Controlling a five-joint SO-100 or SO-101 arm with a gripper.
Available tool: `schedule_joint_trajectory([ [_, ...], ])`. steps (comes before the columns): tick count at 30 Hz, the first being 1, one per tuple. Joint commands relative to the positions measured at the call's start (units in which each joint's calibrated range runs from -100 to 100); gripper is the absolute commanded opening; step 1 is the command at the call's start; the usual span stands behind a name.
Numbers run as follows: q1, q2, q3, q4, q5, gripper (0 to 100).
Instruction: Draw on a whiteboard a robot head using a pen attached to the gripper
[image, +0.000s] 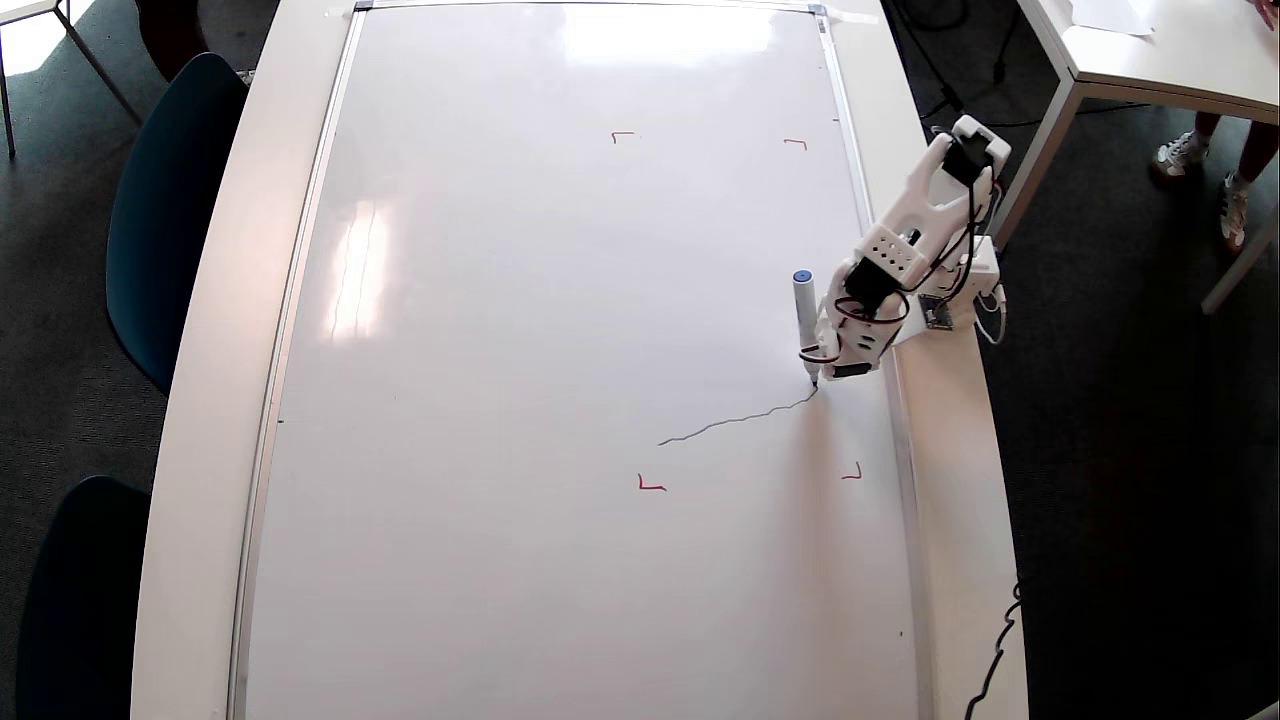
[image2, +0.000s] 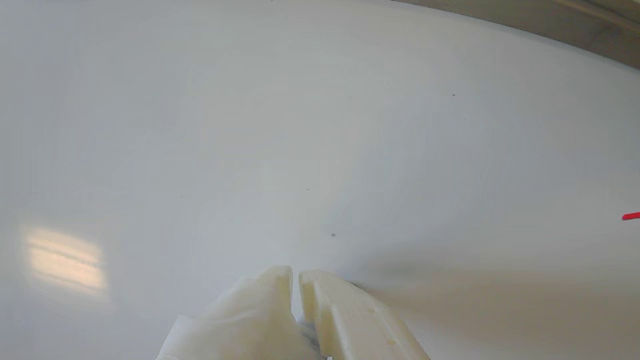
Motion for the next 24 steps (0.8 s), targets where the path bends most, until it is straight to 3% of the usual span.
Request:
schedule_joint_trajectory([
  [1,4.1,-0.8,0.3,-0.1,0.9,1],
  [24,32.1,-0.8,0.3,6.1,13.6,1],
])
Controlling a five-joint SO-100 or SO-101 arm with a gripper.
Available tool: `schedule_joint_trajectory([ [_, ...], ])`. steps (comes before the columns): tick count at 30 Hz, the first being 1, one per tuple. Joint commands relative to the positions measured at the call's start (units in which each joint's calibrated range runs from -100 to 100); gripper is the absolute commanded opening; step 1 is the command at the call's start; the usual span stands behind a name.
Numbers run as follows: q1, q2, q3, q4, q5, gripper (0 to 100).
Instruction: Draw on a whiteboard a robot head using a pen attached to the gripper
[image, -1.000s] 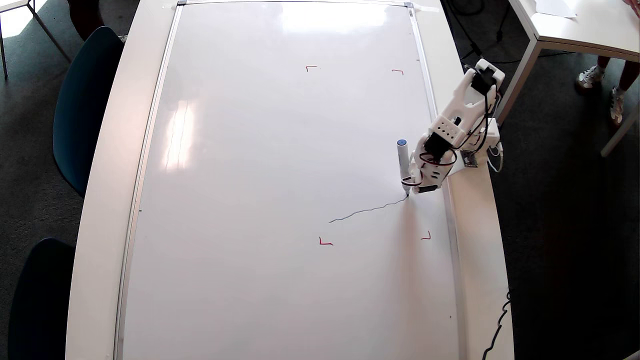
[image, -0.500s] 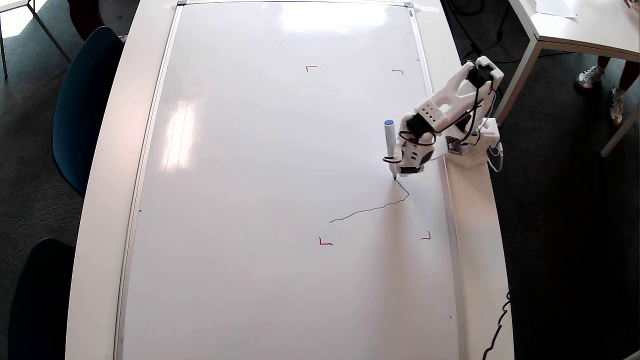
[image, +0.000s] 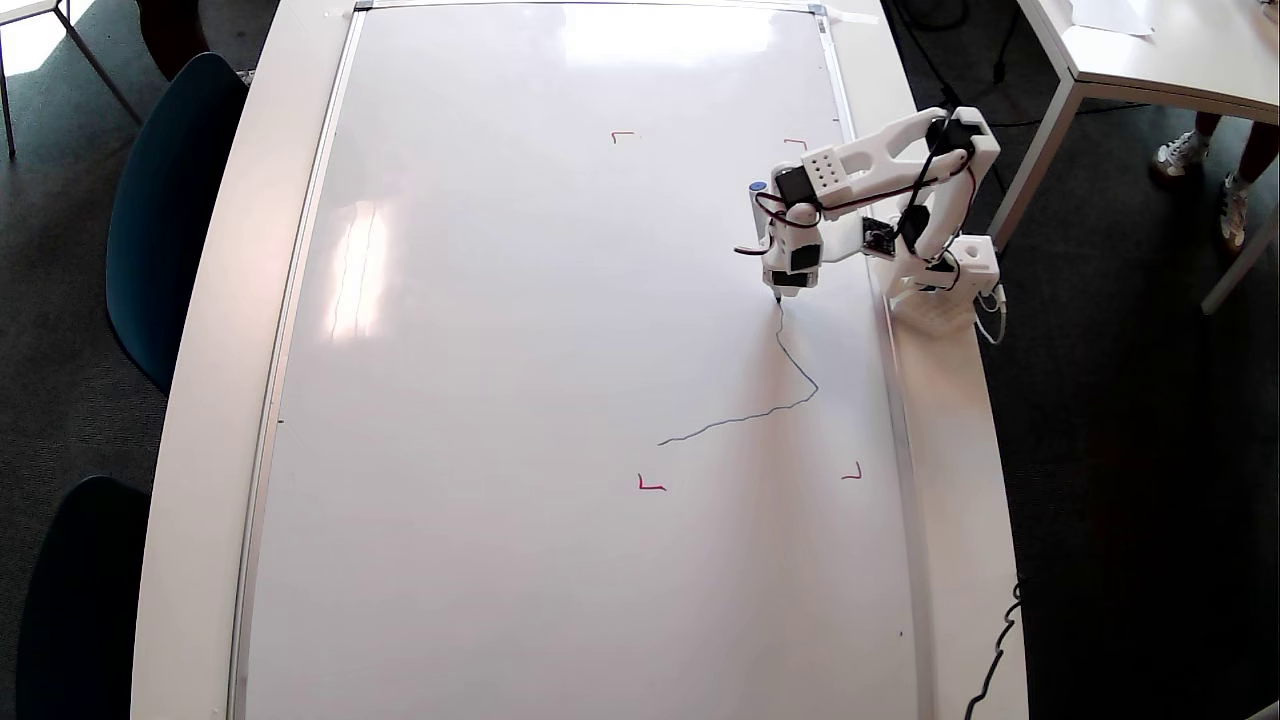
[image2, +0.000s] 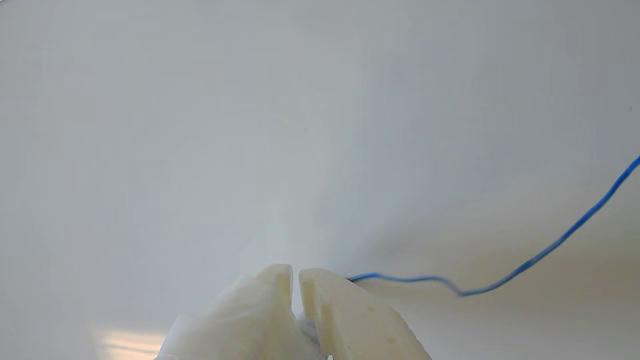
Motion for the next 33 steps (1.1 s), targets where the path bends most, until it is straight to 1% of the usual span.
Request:
schedule_joint_trajectory([
  [1,5.0,-0.8,0.0,0.8,1.9,1],
  [8,13.6,-0.8,0.0,0.8,5.2,1],
  [13,21.3,-0.8,-0.7,0.8,8.9,1],
  [23,32.0,-0.8,-0.8,0.7,13.7,1],
  [27,34.4,-0.7,-1.4,-0.1,15.0,1],
  [31,33.7,0.1,-4.5,-0.2,14.6,1],
  [33,32.5,0.5,-5.7,-1.9,14.6,1],
])
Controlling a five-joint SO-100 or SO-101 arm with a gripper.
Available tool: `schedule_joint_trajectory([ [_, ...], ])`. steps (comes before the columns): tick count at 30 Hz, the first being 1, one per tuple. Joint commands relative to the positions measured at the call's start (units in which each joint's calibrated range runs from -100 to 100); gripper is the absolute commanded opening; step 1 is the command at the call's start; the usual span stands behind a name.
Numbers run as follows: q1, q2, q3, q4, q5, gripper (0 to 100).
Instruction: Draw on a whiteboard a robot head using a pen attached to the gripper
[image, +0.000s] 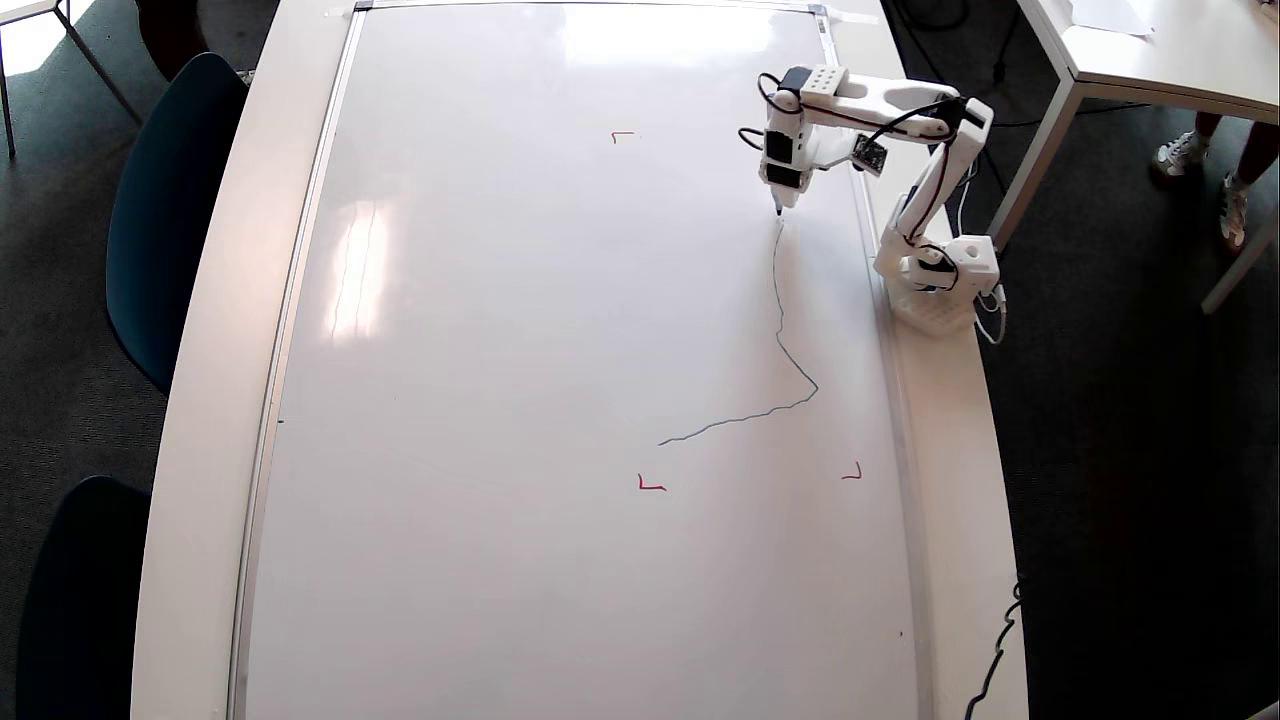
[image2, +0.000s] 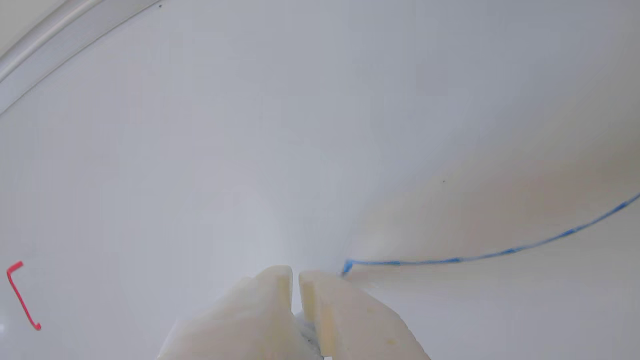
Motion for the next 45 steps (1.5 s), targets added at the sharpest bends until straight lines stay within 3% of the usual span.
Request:
schedule_joint_trajectory([
  [1,-1.9,0.8,-3.2,-2.9,0.1,1],
  [8,-6.4,8.0,-7.4,-11.2,-1.4,1],
  [24,-12.3,25.7,-34.0,-10.7,-6.5,1],
  [31,-13.4,27.7,-36.7,-10.4,-6.5,1],
  [45,-31.1,28.1,-36.4,-10.3,-15.0,1],
])
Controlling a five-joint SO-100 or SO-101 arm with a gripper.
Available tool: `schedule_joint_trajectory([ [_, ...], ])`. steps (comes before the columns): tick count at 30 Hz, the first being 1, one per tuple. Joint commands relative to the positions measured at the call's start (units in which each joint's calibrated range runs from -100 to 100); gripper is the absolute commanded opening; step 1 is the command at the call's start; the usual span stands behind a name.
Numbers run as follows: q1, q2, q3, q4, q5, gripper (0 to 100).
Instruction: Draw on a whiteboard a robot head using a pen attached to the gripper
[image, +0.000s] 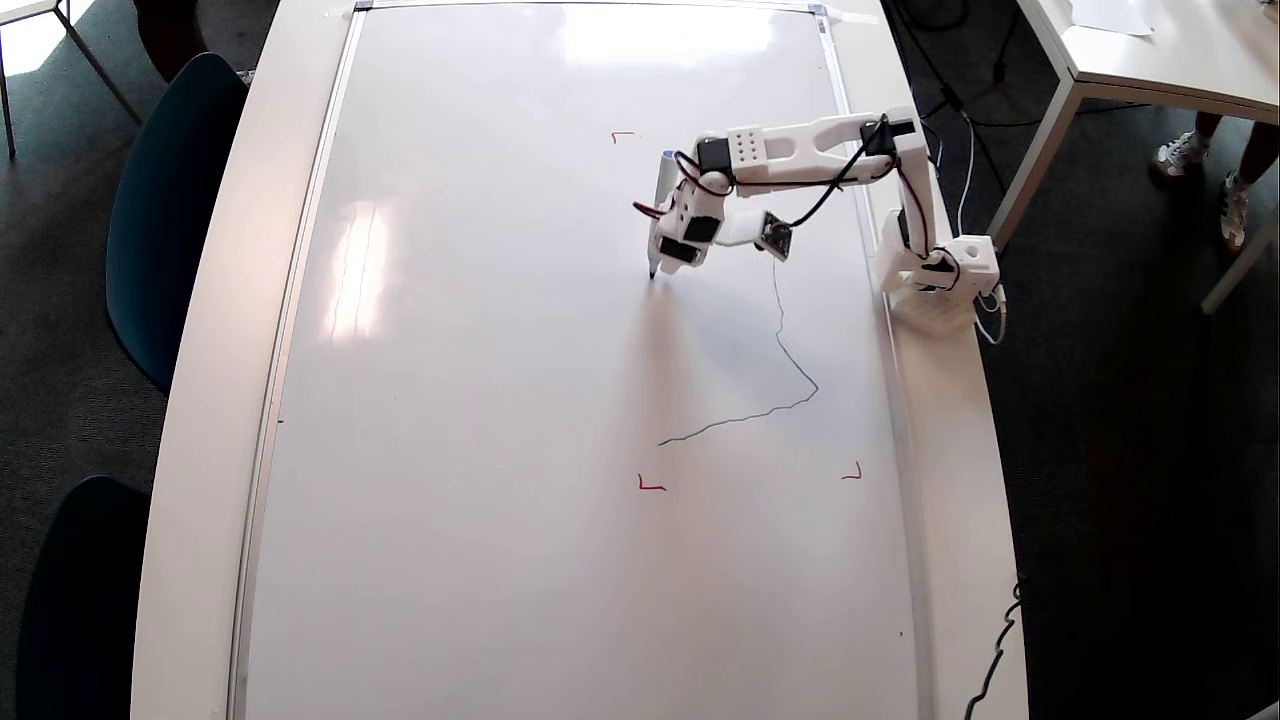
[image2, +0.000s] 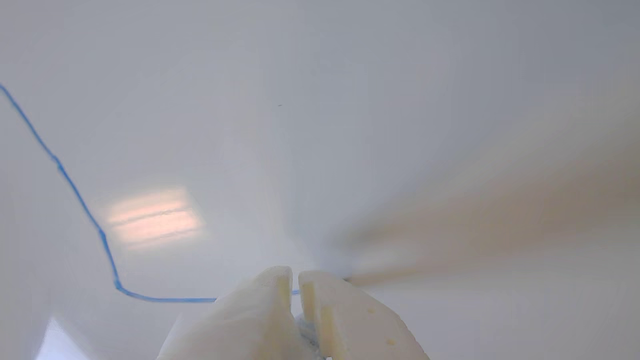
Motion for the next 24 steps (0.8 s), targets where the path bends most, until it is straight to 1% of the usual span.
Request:
schedule_joint_trajectory([
  [1,-7.1,0.9,-0.8,0.6,-2.8,1],
  [10,-18.1,1.1,-1.0,0.2,-7.3,1],
  [14,-21.4,1.1,-1.2,-0.2,-8.7,1],
  [18,-24.3,6.3,-8.4,-0.1,-11.5,1],
  [19,-24.9,9.0,-13.0,0.5,-12.3,1],
  [24,-27.3,14.3,-21.3,0.6,-12.8,1],
])
